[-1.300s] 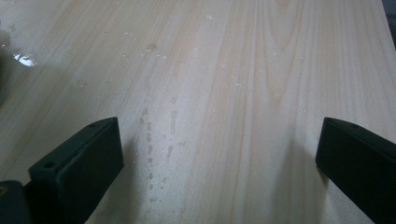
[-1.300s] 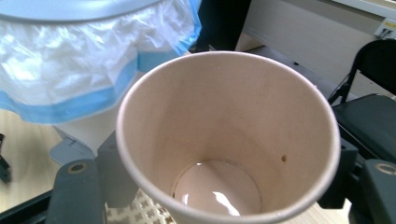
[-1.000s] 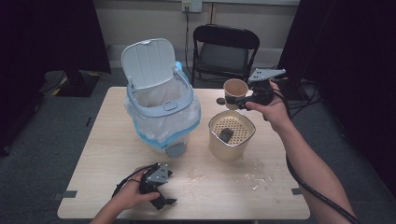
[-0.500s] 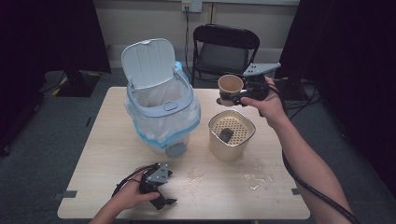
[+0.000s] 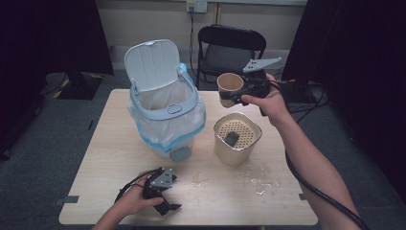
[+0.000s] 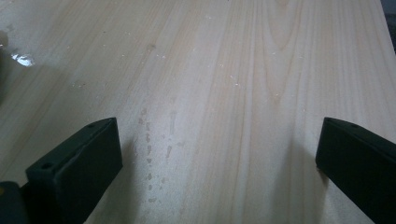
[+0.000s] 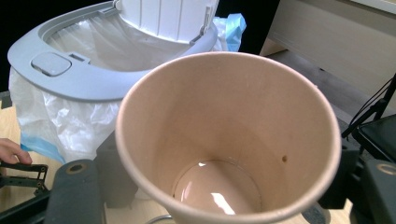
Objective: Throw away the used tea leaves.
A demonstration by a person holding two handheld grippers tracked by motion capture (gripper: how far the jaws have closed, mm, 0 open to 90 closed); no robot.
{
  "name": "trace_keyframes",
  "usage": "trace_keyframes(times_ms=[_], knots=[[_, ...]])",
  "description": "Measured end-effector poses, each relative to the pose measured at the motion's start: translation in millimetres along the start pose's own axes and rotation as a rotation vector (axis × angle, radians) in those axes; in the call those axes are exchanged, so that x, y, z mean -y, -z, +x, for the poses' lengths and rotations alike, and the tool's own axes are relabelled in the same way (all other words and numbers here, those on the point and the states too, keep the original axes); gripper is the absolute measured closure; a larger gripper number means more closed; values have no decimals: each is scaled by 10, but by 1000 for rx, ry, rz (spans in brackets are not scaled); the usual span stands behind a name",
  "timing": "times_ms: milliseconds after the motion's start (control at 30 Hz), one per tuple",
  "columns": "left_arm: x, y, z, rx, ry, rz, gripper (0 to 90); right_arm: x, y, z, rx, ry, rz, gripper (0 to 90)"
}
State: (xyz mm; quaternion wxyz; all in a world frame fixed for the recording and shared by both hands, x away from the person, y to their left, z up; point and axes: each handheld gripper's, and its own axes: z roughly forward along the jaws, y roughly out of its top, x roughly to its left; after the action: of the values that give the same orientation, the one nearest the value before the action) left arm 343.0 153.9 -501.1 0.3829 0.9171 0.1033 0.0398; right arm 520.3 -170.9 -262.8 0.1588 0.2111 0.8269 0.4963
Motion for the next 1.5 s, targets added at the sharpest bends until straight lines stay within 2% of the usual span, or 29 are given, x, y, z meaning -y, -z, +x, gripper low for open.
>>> trace_keyframes(times_ms=[400, 533, 1200, 1500], knots=[[0, 0, 0, 0, -1, 0, 0, -289, 36, -22, 7, -4, -17, 256], [0, 0, 0, 0, 0, 0, 0, -378, 16, -2, 15, 8, -14, 256], [1, -2, 0, 3, 2, -2, 0, -734, -249, 137, 0, 48, -12, 254], [0, -1, 0, 0, 1, 0, 0, -889, -388, 261, -25, 72, -11, 254]])
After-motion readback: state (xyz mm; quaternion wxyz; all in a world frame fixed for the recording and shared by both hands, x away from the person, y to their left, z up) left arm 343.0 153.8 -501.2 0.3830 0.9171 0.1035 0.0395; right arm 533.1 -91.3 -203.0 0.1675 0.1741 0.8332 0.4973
